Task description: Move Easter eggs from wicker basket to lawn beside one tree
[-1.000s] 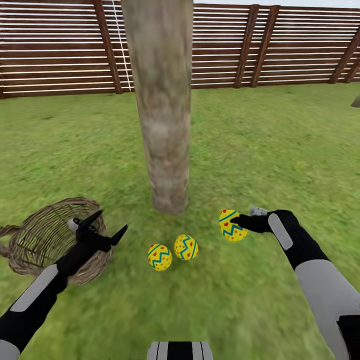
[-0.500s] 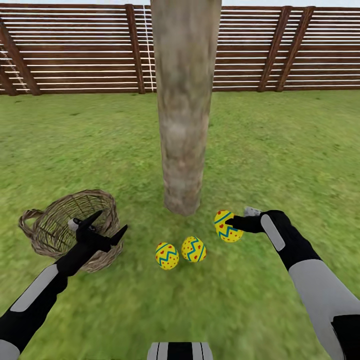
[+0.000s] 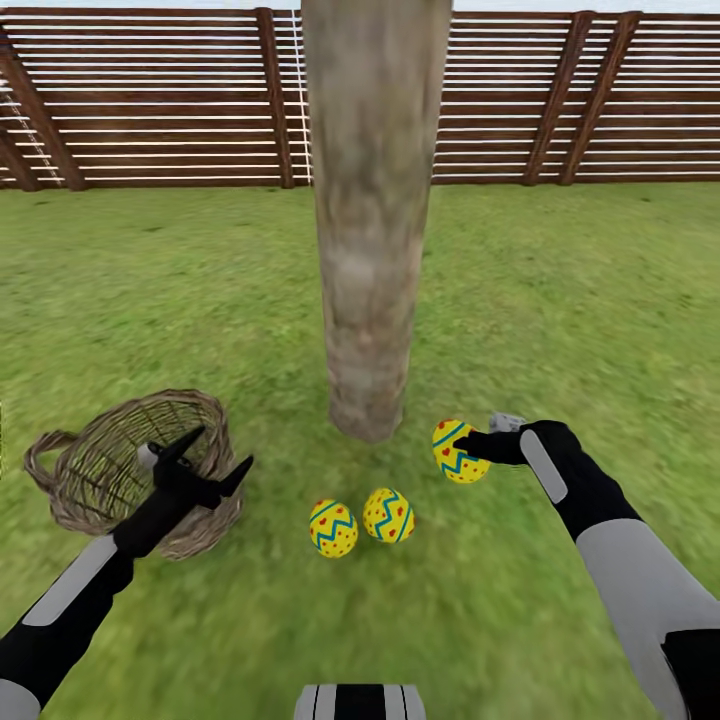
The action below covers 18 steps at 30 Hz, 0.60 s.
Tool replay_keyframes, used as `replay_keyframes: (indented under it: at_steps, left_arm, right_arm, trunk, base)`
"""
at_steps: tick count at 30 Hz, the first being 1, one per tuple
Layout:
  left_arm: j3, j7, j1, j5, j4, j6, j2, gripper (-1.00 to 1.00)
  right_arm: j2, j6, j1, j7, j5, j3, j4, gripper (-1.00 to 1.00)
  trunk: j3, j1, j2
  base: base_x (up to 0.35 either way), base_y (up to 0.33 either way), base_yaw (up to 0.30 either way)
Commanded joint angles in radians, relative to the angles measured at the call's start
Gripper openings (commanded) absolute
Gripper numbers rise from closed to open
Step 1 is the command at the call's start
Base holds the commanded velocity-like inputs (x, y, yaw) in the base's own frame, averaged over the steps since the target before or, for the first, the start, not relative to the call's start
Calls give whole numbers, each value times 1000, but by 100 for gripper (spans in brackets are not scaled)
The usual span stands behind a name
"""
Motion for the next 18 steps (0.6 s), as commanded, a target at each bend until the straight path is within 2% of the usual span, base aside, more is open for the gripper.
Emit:
replay_keyframes:
  at_steps: [1, 4, 7, 9, 15, 18]
  left_arm:
    - [-3, -4, -1, 3, 1, 3, 1, 100]
    - [-3, -4, -1, 3, 2, 3, -1, 100]
    - [-3, -7, -1, 3, 1, 4, -13, 100]
    - [-3, -8, -1, 3, -1, 5, -15, 100]
    - [-3, -4, -1, 3, -10, 5, -16, 100]
    - [-3, -4, -1, 3, -11, 5, -16, 100]
  right_arm:
    - [-1, 3, 0, 3, 5, 2, 0, -100]
    - [-1, 3, 0, 3, 6, 3, 0, -100]
    - [-1, 3, 0, 3, 5, 2, 1, -100]
    - [-1, 3, 0, 3, 5, 2, 1, -100]
    - [-1, -3, 0, 3, 5, 1, 2, -100]
    - [-1, -49, 0, 3, 4, 3, 3, -100]
  trunk:
    - [-1, 0, 0]
    - [-1, 0, 0]
    - [-1, 0, 0]
    - [-1, 0, 0]
    - [-24, 3, -2]
    - [-36, 4, -2]
  base:
    - [301, -147, 219]
    - [104, -56, 274]
    - [9, -5, 191]
    - [1, -1, 30]
    - [0, 0, 3]
    - [0, 0, 0]
